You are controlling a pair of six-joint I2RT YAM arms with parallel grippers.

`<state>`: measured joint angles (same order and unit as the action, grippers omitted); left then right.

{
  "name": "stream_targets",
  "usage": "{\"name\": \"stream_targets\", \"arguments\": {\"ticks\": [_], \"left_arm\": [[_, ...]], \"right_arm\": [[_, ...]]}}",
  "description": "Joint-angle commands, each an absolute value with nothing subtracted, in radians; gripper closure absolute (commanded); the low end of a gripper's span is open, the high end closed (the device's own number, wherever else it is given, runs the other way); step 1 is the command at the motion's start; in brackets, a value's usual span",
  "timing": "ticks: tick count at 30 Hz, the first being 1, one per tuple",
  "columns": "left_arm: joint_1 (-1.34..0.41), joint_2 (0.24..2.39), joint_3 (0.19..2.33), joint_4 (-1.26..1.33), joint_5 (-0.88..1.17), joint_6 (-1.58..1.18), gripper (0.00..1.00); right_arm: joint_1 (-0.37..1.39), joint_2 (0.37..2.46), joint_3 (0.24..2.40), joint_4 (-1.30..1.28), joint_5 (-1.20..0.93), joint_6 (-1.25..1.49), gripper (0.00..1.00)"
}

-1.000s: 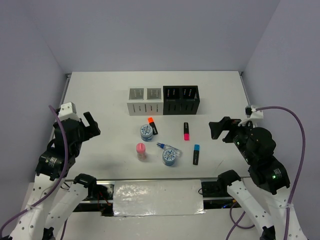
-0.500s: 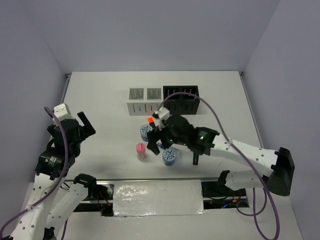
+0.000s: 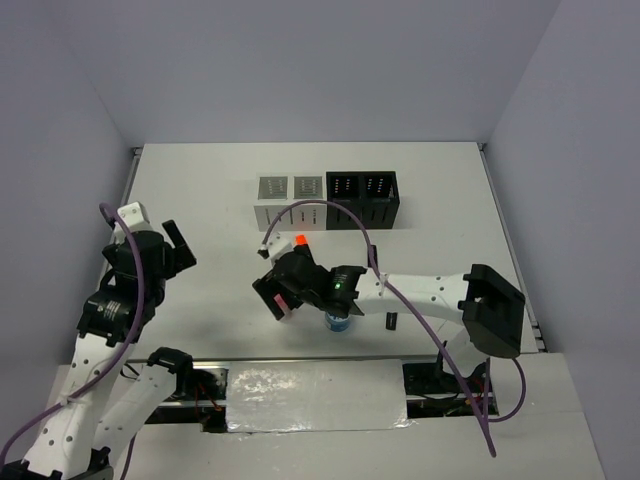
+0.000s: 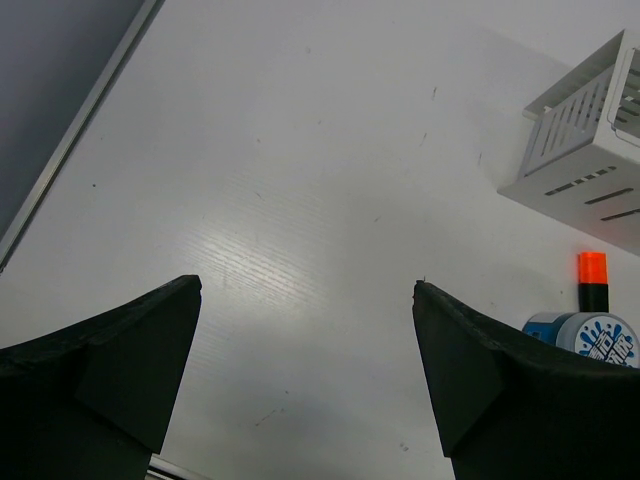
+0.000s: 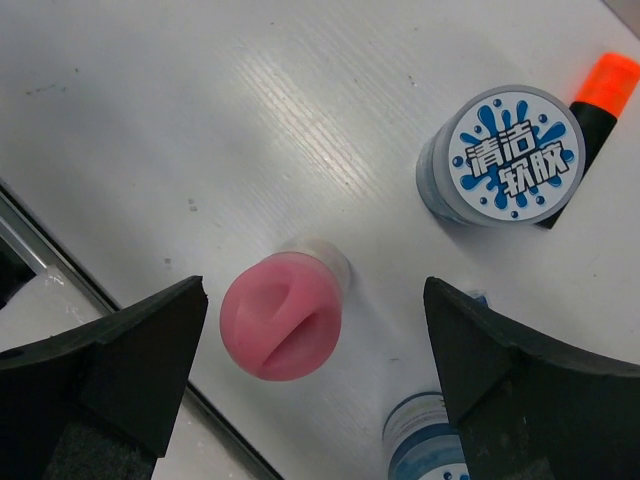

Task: Sort the stationery into containers
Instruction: Pick up the stationery from the center of the board.

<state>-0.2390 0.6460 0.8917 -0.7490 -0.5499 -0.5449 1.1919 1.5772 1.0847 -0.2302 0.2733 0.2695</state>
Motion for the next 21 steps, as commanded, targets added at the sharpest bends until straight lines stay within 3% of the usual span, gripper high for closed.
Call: {"name": "stream_targets", "arguments": {"ticks": [1,6,13,15,16,17,18,21], "left_arm": [[-0.230,0.644,0.917,-0.709,-0.537,-0.515,0.01],[-0.229,0.646,0.914,-0.706,-0.528,-0.511,0.01],[-0.227,0.649,0.913,-0.703,-0.522,-0.508,0.01],[-0.227,0.652,0.914,-0.701,-0.522,-0.506,0.01],[-0.227,0.652,0.914,-0.703,-0.520,-0.506,0.01],[-0.227,0.655,0.914,-0.703,-0.520,-0.506,0.01],[-0.226,0.653,0.913,-0.701,-0.519,-0.506,0.01],[-0.225,0.652,0.913,-0.701,-0.517,-0.505,0.01]], "right_arm": [[1.201,1.586,1.131,-0.158,0.284,0.285,0.06],[1.201,1.614,1.124,-0.149,0.259,0.298,0.34],[1.201,1.634,1.141,-0.195,0.256,0.314,0.30],[1.201,1.634,1.140,-0.187,0.238,0.311,0.44],[1.201,1.626,1.138,-0.181,0.224,0.307,0.56],[1.201,1.618,1.137,-0.172,0.216,0.308,0.89],[1.201,1.608,1.132,-0.141,0.198,0.313,0.98],[1.186,1.530,1.103,-0.053,0.126,0.311,1.00]]}}
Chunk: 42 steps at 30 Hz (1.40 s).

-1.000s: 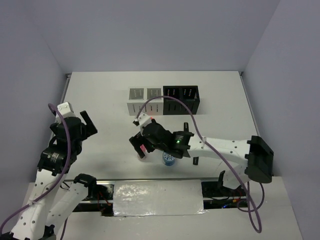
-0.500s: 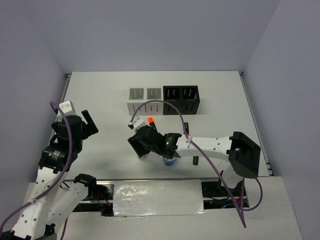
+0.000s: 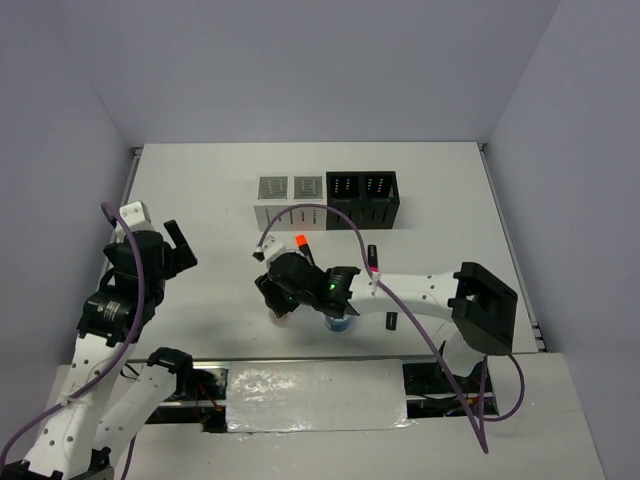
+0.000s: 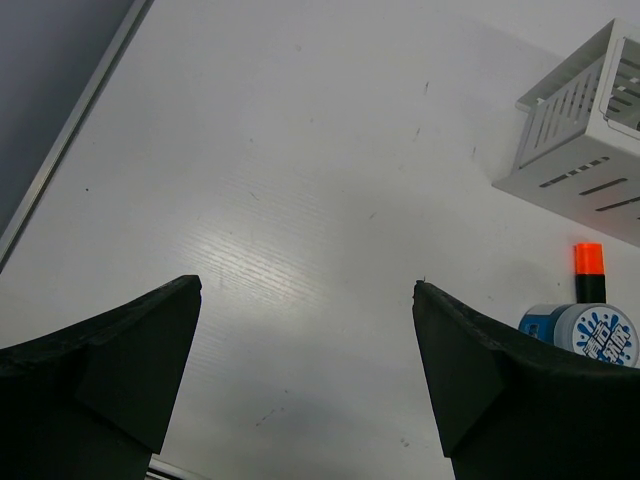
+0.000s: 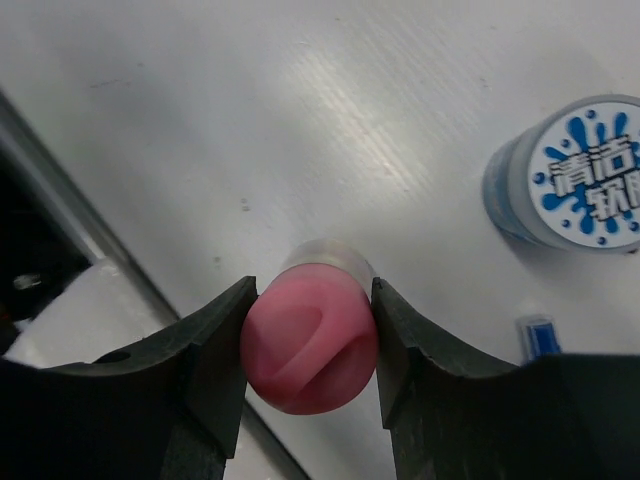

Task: Sort the stationery into containers
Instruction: Pick up the stationery from the center of the board, then place the stationery in the storage box.

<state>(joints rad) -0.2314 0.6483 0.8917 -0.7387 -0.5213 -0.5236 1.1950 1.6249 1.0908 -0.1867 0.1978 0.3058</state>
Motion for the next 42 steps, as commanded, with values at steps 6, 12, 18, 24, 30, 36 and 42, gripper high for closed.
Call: {"name": "stream_targets", "arguments": {"ticks": [6,12,18,24,30,36,42], "left_arm": [[-0.225,0.641,0.911,-0.700,-0.517,-0.508,0.01],[-0.224,0.635,0.913,-0.700,-0.517,-0.506,0.01],[-0.222,0.626,0.910,-0.698,-0.518,-0.508,0.01],[-0.222,0.646,0.917,-0.710,-0.526,-0.515,0.01],[-0.224,0.650,0.917,-0.709,-0.522,-0.514,0.01],[-0.222,0.653,0.914,-0.701,-0.506,-0.506,0.01],[-0.222,0.657,0.914,-0.700,-0.502,-0.505,0.01]], "right_arm": [[0.965,1.326,1.052,0.100,-0.233,0.423,1.00],[0.735,1.215,1.170,-0.188,0.163,0.304,1.00],[0.434,1.317,1.304,-0.328,0.298,0.293,1.00],[0.319,1.445,1.394,-0.373,0.247,0.272,1.00],[0.299,1.525,1.413,-0.359,0.218,0.247,1.00],[0.293,1.537,1.410,-0.351,0.216,0.244,1.00],[0.295,1.561,1.445,-0.345,0.199,0.232,1.00]]}}
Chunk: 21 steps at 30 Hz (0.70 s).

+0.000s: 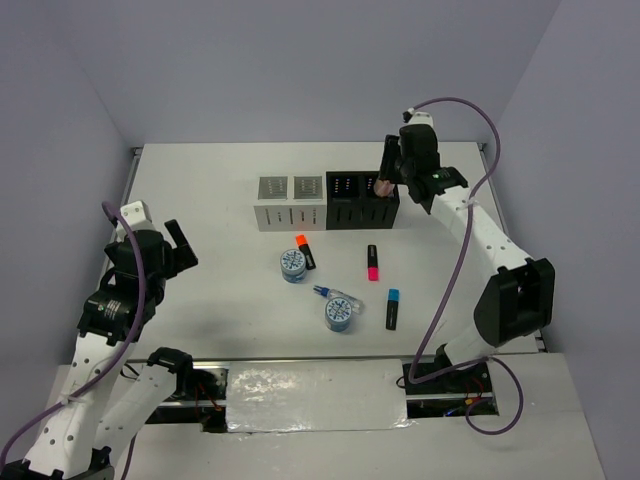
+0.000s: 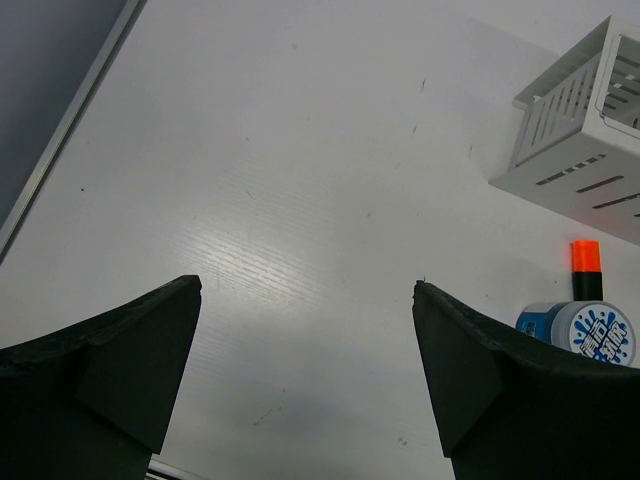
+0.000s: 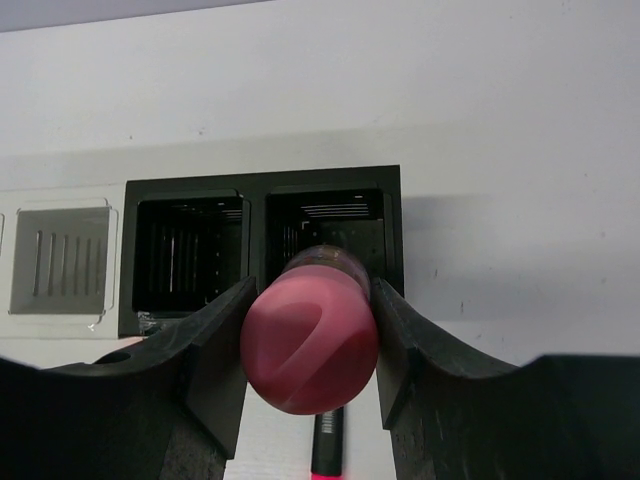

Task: Sort the stationery into containers
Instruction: Place the stationery in the storage box.

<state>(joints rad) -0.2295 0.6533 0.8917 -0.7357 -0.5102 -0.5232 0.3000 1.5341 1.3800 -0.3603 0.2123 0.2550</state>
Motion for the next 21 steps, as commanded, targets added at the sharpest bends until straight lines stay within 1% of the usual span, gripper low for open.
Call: {"name": "stream_targets", "arguments": {"ticks": [1,7,8,9,11,12,13,14,15,17,18,19,21], "left_arm": [[-0.222,0.657,0.914,-0.699,-0.502,-0.505,0.01],[-0.222,0.653,0.913,-0.698,-0.497,-0.503,0.01],[-0.222,0.655,0.913,-0.696,-0.495,-0.502,0.01],[-0.222,0.657,0.913,-0.696,-0.494,-0.500,0.01],[-0.222,0.658,0.913,-0.696,-0.491,-0.500,0.01],[-0.222,0.660,0.913,-0.695,-0.489,-0.500,0.01],[-0.224,0.661,0.913,-0.695,-0.486,-0.499,0.01],[-0.222,0.663,0.913,-0.695,-0.485,-0.497,0.01],[-0.222,0.664,0.911,-0.693,-0.483,-0.497,0.01],[-0.222,0.669,0.911,-0.692,-0.477,-0.494,0.01],[-0.222,0.670,0.911,-0.690,-0.474,-0.492,0.01],[-0.222,0.673,0.911,-0.689,-0.471,-0.488,0.01],[-0.224,0.680,0.908,-0.683,-0.456,-0.482,0.01]], "right_arm": [[0.293,1.590,1.472,-0.363,0.204,0.230,1.00],[0.295,1.647,1.506,-0.419,0.230,0.232,1.00],[0.293,1.649,1.500,-0.414,0.227,0.230,0.95],[0.295,1.652,1.494,-0.413,0.227,0.233,0.93],[0.295,1.657,1.493,-0.416,0.224,0.232,0.81],[0.293,1.663,1.496,-0.420,0.219,0.230,0.59],[0.295,1.664,1.496,-0.420,0.213,0.230,0.46],[0.295,1.666,1.496,-0.420,0.203,0.230,0.38],[0.295,1.667,1.500,-0.420,0.196,0.230,0.34],[0.295,1.672,1.511,-0.439,0.195,0.232,0.21],[0.295,1.674,1.529,-0.446,0.196,0.232,0.08],[0.295,1.675,1.538,-0.455,0.196,0.229,0.00],[0.299,1.671,1.558,-0.480,0.196,0.222,0.00]]}}
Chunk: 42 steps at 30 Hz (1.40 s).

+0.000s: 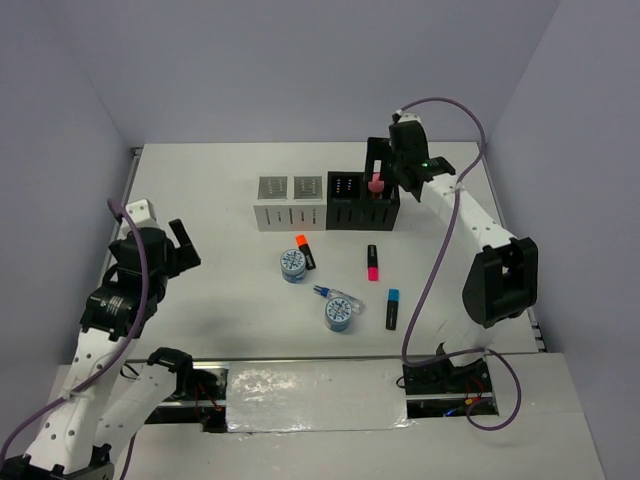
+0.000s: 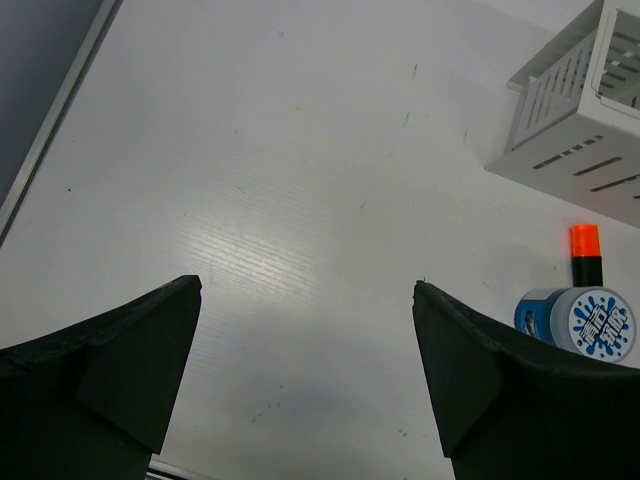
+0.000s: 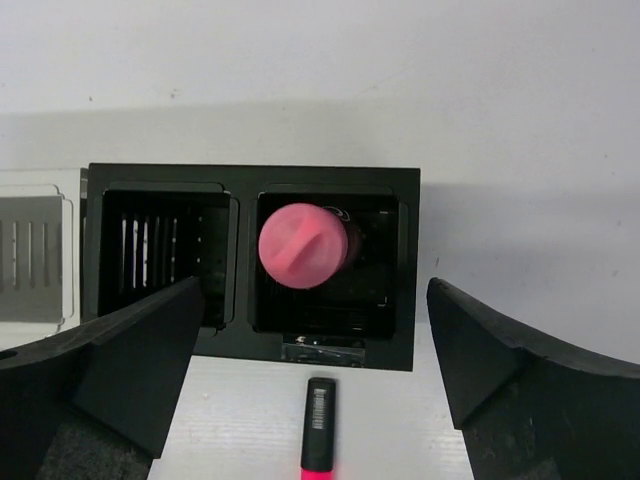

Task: Sort the stationery into containers
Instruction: Place the stationery in the storage box, then pick up the stationery from the center of the board.

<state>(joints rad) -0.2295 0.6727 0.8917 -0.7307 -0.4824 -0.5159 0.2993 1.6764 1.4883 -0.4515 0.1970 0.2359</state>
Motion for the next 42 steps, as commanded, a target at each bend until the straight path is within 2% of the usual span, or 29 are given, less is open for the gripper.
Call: {"name": "stream_targets", "arguments": {"ticks": [1,4,11,12,13,15,16,17,19,24,30,42], "left_arm": [[-0.222,0.681,0.908,-0.680,-0.451,-0.480,0.01],[-0.224,0.693,0.905,-0.666,-0.413,-0.463,0.01],[-0.268,0.768,0.957,-0.682,-0.258,-0.480,0.01],[-0.288,0.782,0.960,-0.651,-0.148,-0.506,0.01],[-0.380,0.819,0.968,-0.653,-0.135,-0.538,0.01],[-0.545,0.856,0.974,-0.625,-0.259,-0.633,0.01],[-0.730,0.903,0.974,-0.586,-0.314,-0.665,0.01],[-0.820,0.935,0.974,-0.563,-0.395,-0.710,0.01],[-1.001,1.038,0.960,-0.458,-0.420,-0.713,0.01],[-1.202,1.224,0.925,-0.252,-0.471,-0.693,0.01],[-1.282,1.405,1.022,-0.250,-0.522,-0.701,0.01],[-1.289,1.640,1.118,-0.294,-0.554,-0.721,0.01]], "right_arm": [[0.301,1.661,1.560,-0.486,0.198,0.219,0.00],[0.327,1.582,1.520,-0.496,0.173,0.215,0.00],[0.505,1.176,1.151,-0.439,0.207,0.250,0.00],[0.512,1.133,1.117,-0.434,0.196,0.276,0.00],[0.514,1.044,1.086,-0.436,0.201,0.291,0.00],[0.515,0.967,1.033,-0.452,0.210,0.327,0.00],[0.515,0.904,1.022,-0.478,0.210,0.334,0.00],[0.515,0.878,1.023,-0.494,0.203,0.339,0.00],[0.515,0.827,1.043,-0.549,0.195,0.339,0.00],[0.515,0.740,1.080,-0.637,0.192,0.318,0.00],[0.515,0.712,1.051,-0.683,0.140,0.308,0.00],[0.515,0.672,1.034,-0.684,0.117,0.298,0.00]]}}
